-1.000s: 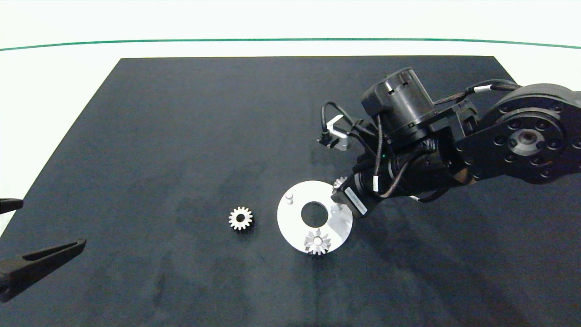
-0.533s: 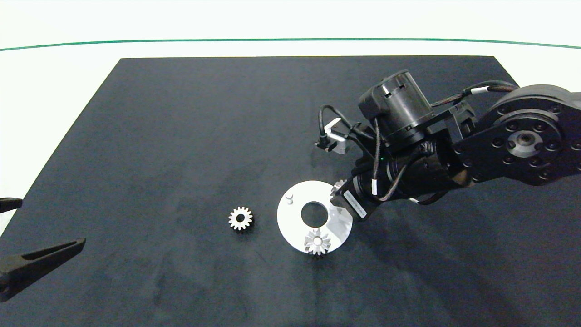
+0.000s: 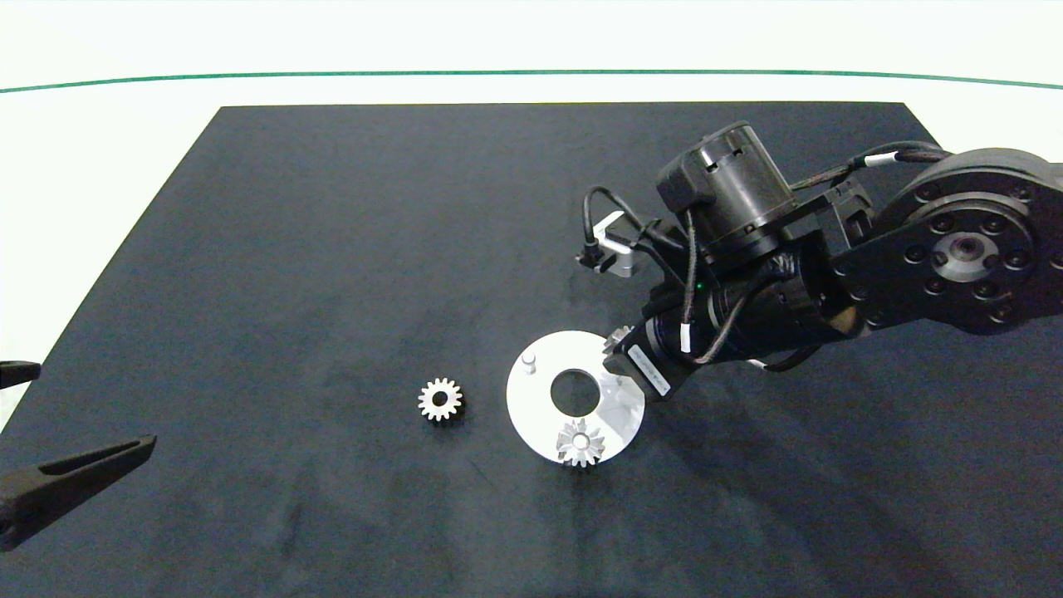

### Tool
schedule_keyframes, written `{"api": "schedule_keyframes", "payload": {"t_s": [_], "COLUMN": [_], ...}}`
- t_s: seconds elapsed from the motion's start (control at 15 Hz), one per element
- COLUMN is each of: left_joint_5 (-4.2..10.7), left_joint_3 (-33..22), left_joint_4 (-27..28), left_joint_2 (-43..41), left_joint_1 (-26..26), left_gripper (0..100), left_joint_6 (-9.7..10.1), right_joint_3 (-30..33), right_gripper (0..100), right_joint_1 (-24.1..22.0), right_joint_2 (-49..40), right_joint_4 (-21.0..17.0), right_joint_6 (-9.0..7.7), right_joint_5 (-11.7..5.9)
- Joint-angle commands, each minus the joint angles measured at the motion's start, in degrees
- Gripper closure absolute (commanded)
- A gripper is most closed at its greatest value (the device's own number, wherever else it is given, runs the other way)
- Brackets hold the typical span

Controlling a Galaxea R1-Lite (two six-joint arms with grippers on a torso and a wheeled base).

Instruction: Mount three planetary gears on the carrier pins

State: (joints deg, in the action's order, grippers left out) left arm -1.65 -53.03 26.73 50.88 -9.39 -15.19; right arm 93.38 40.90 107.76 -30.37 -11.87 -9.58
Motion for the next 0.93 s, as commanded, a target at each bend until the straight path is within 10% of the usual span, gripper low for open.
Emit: {"api": "schedule_keyframes", "payload": {"t_s": [0.07,0.73,0.8,0.93], "left_joint_5": [-0.02,-0.02,-0.02,-0.02], "left_joint_3": [0.0,0.0,0.0,0.0], "left_joint_4": [0.2,0.2,0.2,0.2], "left_joint_2": [0.0,-0.2,-0.2,-0.1], "left_joint_1": [0.0,0.0,0.0,0.0], "left_gripper": [0,0,0,0], "left_joint_6": [-0.10,-0.10,-0.10,-0.10], "right_joint_3": [0.3,0.0,0.0,0.0], "right_gripper": [96,96,0,0], "right_joint_1": [0.0,-0.2,-0.3,-0.3], "right_joint_2": [0.5,0.9,0.9,0.9], "right_joint_4": [-0.1,-0.1,-0.1,-0.1], "right_joint_6": [-0.08,0.45,0.45,0.45], "right_joint_5": [-0.09,0.00,0.00,-0.09]}}
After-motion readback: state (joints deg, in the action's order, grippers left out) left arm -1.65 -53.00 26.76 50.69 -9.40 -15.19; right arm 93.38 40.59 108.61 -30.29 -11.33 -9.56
